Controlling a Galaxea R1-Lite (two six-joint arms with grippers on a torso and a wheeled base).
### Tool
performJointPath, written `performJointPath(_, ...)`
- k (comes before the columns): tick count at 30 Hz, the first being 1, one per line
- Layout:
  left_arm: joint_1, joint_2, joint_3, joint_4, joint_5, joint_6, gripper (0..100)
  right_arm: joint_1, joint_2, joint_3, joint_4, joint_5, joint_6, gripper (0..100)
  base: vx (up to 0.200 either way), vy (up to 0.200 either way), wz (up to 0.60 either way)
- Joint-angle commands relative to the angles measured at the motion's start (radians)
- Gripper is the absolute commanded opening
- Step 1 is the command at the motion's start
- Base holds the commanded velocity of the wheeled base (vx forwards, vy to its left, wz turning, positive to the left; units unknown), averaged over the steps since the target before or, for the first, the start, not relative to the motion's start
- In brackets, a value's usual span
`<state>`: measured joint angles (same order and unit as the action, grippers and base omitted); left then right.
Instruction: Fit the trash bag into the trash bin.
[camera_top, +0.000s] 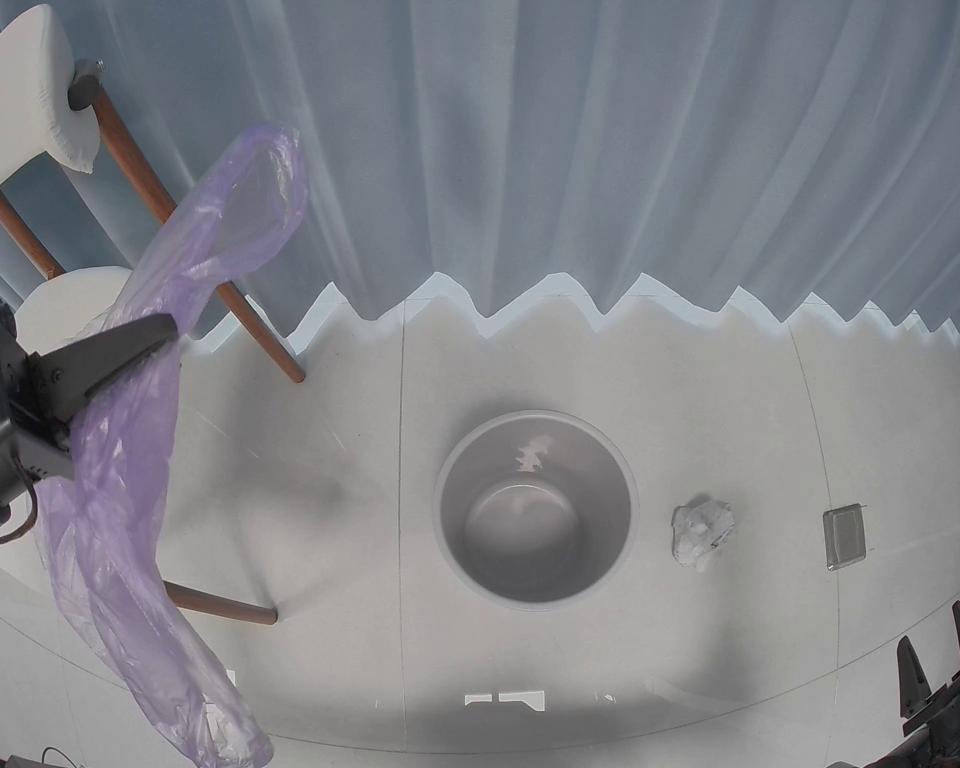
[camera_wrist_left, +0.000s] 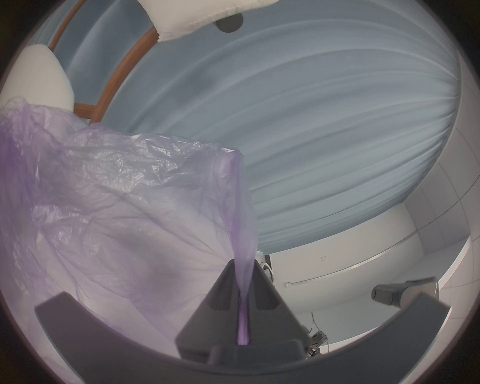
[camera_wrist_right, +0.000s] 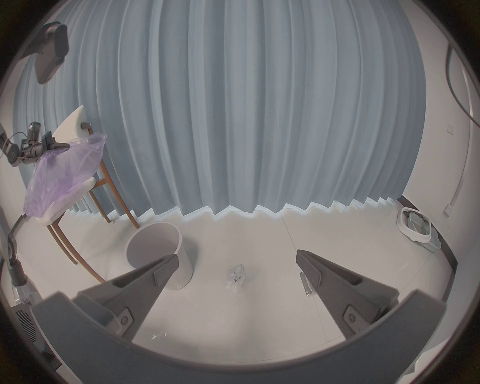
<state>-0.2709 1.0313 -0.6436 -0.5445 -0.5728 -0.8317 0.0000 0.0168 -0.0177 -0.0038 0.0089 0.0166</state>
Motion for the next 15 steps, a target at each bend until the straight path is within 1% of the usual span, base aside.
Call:
performJointPath(1, -0.033, 0.069, -0.06, -0.006, -0.009, -0.024, 0, 0.0, -0.017, 0.018, -0.001, 0.0, 0.0, 100, 0.0, 0.0, 0.0)
performJointPath(4, -0.083, 0.092, -0.077, -0.029, -0.01, -0.024, 0, 0.0, -0.017, 0.018, -0.001, 0.0, -0.001, 100, 0.0, 0.0, 0.0)
performJointPath(5, -0.088, 0.095, -0.079, -0.032, -0.01, -0.023, 0, 0.0, -0.017, 0.018, -0.001, 0.0, 0.0, 100, 0.0, 0.0, 0.0)
performJointPath(8, -0.153, 0.122, -0.097, -0.055, -0.01, -0.018, 0, 0.0, -0.017, 0.018, -0.001, 0.0, 0.0, 100, 0.0, 0.0, 0.0)
performJointPath(10, -0.169, 0.135, -0.113, -0.061, -0.01, -0.021, 0, 0.0, -0.017, 0.018, -0.001, 0.0, 0.0, 100, 0.0, 0.0, 0.0)
performJointPath(14, -0.229, 0.164, -0.166, -0.065, -0.01, -0.027, 0, 0.0, -0.017, 0.018, -0.001, 0.0, 0.0, 100, 0.0, 0.0, 0.0)
performJointPath(15, -0.231, 0.165, -0.168, -0.065, -0.01, -0.027, 0, 0.0, -0.017, 0.018, -0.001, 0.0, 0.0, 100, 0.0, 0.0, 0.0)
